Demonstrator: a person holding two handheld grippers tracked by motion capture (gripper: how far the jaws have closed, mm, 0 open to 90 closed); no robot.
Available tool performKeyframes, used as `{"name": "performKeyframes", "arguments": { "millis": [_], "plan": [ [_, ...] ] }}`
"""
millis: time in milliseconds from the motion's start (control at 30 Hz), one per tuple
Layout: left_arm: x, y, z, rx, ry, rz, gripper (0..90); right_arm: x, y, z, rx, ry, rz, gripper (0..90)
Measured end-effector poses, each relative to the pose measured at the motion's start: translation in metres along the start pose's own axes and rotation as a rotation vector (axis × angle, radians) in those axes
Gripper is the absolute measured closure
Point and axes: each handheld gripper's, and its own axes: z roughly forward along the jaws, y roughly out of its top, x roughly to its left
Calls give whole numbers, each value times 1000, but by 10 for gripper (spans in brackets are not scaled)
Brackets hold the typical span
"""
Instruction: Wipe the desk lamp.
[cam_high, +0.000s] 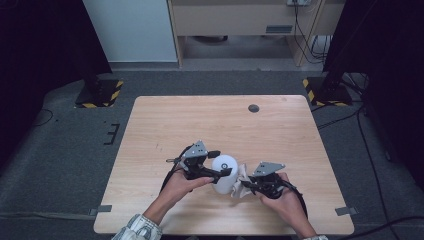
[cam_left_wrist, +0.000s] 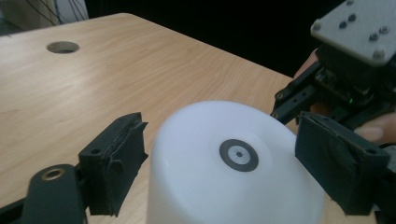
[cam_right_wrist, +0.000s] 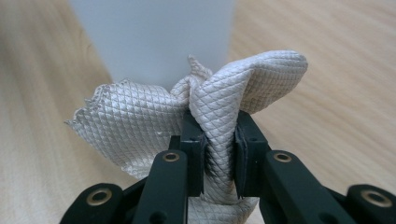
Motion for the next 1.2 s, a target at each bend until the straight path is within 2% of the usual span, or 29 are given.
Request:
{"name": "performKeyframes", "arguments": {
  "millis": [33, 67, 100, 167, 200, 233, 267, 300, 333, 367, 400, 433, 467, 500, 533, 600, 733, 767, 833, 900, 933, 967, 1000, 1033, 1067, 1100, 1133, 1167, 1200],
  "plan": [
    [1, 4, -6, -23, 11, -13, 115, -6, 0, -6, -17, -18, 18, 769],
    [1, 4, -6, -23, 11, -13, 108, -6, 0, -6, -17, -18, 18, 769],
    [1, 8, -15, -32, 44, -4, 106, -13, -3, -11, -26, -43, 34, 769],
    [3, 10, -19, -34, 52, -6, 103, -16, -4, -13, -27, -57, 43, 768],
    [5, 11, -24, -42, 61, -15, 100, -19, -5, -16, -29, -75, 51, 768],
    [11, 11, -34, -52, 97, -19, 100, -26, -7, -20, -30, -110, 68, 765],
    [11, 11, -34, -52, 97, -19, 99, -26, -7, -20, -30, -110, 68, 765],
    [20, 8, -43, -58, 134, -11, 98, -32, -8, -24, -48, -142, 97, 765],
    [20, 8, -43, -58, 134, -11, 98, -32, -8, -24, -48, -142, 97, 765],
    [30, 3, -51, -46, 184, -13, 98, -39, -8, -28, -58, -182, 118, 764],
    [30, 3, -51, -46, 184, -13, 98, -39, -8, -28, -58, -182, 118, 764],
    [41, -4, -58, -36, 243, -26, 98, -49, -10, -30, -67, -227, 146, 764],
    [41, -4, -58, -36, 243, -26, 97, -49, -10, -30, -67, -227, 146, 764],
    [50, -11, -65, -19, 292, -38, 98, -61, -12, -31, -72, -279, 168, 764],
    [50, -11, -65, -19, 292, -38, 98, -67, -14, -31, -79, -294, 190, 763],
    [57, -18, -71, 2, 326, -58, 99, -73, -15, -30, -79, -306, 199, 762],
    [67, -32, -80, 81, 409, -41, 100, -92, -20, -26, -61, -355, 230, 759],
    [73, -39, -83, 98, 428, -60, 100, -99, -19, -21, -58, -377, 241, 756],
    [78, -44, -86, 119, 454, -62, 100, -105, -17, -16, -53, -392, 247, 743],
    [82, -48, -87, 136, 473, -72, 100, -110, -17, -9, -39, -386, 258, 671],
    [82, -48, -87, 136, 473, -72, 100, -110, -17, -9, -39, -386, 258, 671],
    [84, -51, -88, 162, 494, -68, 99, -110, -19, 0, 11, -376, 268, 547],
    [84, -51, -88, 162, 494, -68, 98, -110, -19, 0, 11, -376, 268, 547],
    [85, -52, -89, 163, 502, -68, 96, -108, -17, -1, 3, -387, 270, 424],
    [85, -52, -91, 158, 506, -68, 95, -106, -15, -4, -14, -393, 269, 365],
    [85, -52, -92, 154, 511, -69, 93, -103, -12, -11, -55, -431, 272, 298],
    [85, -52, -92, 154, 511, -69, 91, -103, -12, -11, -55, -431, 272, 298],
    [86, -52, -95, 155, 516, -70, 89, -97, -6, -24, -124, -453, 265, 227],
    [86, -53, -97, 163, 521, -67, 88, -94, -5, -29, -142, -457, 264, 185]
  ]
}}
